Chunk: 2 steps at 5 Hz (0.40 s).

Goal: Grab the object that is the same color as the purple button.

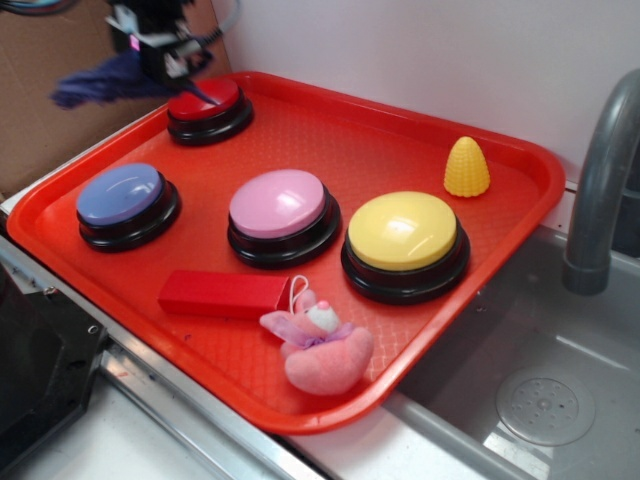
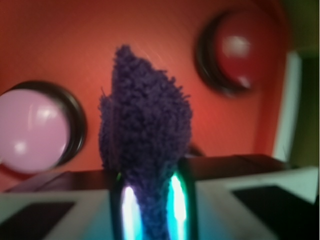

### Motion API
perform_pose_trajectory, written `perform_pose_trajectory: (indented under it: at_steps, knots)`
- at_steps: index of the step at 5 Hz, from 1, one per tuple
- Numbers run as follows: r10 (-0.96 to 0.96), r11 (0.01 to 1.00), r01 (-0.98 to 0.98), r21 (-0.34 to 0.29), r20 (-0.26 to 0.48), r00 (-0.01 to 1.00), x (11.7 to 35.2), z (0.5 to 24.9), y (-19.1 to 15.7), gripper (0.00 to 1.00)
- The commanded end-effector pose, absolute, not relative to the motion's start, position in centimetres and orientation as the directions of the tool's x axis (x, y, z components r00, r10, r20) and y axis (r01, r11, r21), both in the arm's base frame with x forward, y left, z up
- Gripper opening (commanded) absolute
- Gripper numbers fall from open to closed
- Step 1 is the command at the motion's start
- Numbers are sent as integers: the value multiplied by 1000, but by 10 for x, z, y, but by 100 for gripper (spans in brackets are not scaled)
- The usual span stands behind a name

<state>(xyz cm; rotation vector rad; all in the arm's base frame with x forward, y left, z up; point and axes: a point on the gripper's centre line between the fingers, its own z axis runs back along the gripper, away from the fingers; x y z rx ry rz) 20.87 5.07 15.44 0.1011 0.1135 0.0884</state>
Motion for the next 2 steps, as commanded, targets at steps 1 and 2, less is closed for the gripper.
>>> perform_pose_trajectory:
  at_steps: [1, 2]
  knots:
    - [88, 995, -89, 36, 35, 996, 182, 222, 1, 0]
    - [78, 995, -81, 66, 47, 996, 183, 225, -8, 0]
